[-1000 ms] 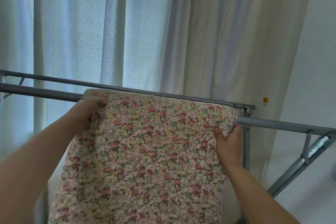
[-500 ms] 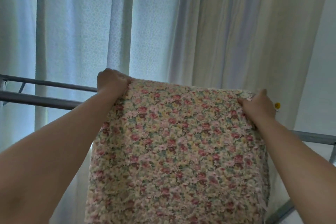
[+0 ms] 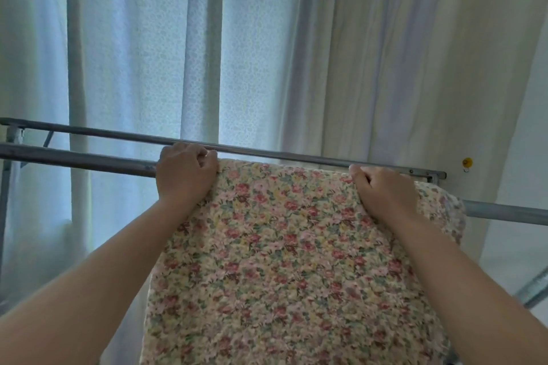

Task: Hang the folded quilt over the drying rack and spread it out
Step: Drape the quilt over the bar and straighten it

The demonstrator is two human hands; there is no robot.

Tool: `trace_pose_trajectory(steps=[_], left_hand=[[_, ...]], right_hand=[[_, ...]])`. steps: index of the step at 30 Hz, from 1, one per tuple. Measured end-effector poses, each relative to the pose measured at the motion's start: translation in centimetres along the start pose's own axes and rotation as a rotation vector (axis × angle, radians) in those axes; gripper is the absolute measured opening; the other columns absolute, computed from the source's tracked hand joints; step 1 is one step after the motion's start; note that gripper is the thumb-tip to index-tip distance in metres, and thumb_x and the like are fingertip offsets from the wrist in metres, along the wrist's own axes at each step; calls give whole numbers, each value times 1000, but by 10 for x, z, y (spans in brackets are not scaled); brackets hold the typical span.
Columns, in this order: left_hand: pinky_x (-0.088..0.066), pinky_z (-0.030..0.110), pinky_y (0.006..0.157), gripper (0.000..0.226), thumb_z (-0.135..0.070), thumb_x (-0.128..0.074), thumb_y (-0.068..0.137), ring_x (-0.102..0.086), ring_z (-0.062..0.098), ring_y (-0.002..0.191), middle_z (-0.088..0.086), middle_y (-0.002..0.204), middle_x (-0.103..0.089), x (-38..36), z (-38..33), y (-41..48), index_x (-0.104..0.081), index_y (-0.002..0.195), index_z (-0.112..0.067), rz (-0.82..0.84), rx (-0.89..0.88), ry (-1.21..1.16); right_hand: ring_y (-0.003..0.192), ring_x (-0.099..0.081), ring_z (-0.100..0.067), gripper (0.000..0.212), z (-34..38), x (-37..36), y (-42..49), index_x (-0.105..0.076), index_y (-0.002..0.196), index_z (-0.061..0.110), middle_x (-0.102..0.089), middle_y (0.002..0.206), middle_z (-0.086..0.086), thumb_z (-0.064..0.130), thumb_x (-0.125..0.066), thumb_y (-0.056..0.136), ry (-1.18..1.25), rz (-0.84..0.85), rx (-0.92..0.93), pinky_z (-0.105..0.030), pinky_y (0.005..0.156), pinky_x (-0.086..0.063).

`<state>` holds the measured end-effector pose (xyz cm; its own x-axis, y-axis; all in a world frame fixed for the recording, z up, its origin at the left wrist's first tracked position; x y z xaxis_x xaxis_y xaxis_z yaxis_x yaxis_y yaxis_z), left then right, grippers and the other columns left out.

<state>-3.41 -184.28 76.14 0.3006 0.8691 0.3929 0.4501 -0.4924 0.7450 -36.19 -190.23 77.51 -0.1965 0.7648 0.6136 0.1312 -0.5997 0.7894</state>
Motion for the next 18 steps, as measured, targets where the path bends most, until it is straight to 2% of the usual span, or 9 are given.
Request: trace_pose_trajectory(steps=[3, 6, 10, 13, 15, 18], left_hand=[[-31, 42, 102, 38, -31, -49, 92, -42, 34, 118, 18, 120, -56, 3, 5, -18, -60, 117, -4, -61, -2, -55], [-36, 45, 98, 43, -31, -53, 89, -38, 31, 123, 16, 127, -48, 6, 11, -32, -51, 123, -5, -98, 86, -148], [-36, 44, 98, 58, -31, -63, 84, -35, 30, 127, 15, 133, -42, 15, 25, -43, -39, 131, -5, -156, 208, -269], [-41, 42, 88, 59, -40, -65, 82, -51, 31, 111, 12, 118, -51, 11, 45, -52, -40, 124, -7, -112, 357, -380], [-44, 40, 84, 58, -52, -61, 81, -56, 31, 100, 8, 104, -56, -1, 57, -60, -48, 115, -8, 7, 452, -423], [-48, 41, 81, 59, -63, -58, 78, -59, 30, 91, 8, 93, -61, -13, 69, -70, -58, 99, -8, 137, 524, -493]], right_hand=[[73, -62, -31, 52, -2, 1, -5, -64, 70, 11, -67, 72, -12, 40, -29, 95, -7, -82, 7, -35, 64, -39], [62, -60, -30, 54, -2, 1, -9, -59, 62, 11, -64, 62, -10, 40, -24, 91, -1, -138, 24, -34, 58, -37], [65, -62, -30, 56, -2, 2, -12, -66, 72, 10, -66, 67, -10, 40, -23, 91, -11, -161, 23, -36, 62, -44], [69, -63, -31, 57, -2, 1, -12, -67, 76, 10, -67, 70, -11, 41, -22, 91, -19, -156, 12, -37, 66, -44], [73, -63, -30, 59, -3, 0, -13, -68, 80, 11, -68, 74, -10, 43, -19, 91, -27, -141, 3, -39, 70, -44], [77, -62, -31, 63, -2, 0, -14, -68, 85, 11, -68, 78, -11, 45, -15, 91, -41, -144, -9, -39, 73, -43]])
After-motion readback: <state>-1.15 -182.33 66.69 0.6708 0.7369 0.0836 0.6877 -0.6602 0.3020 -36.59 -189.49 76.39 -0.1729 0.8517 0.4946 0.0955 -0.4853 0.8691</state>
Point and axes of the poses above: each hand's wrist, its own y-axis towards the middle knuckle, its own x-axis out of the back of the hand, z = x × y, the point moved 9 cm from there along y, towards the middle knuckle
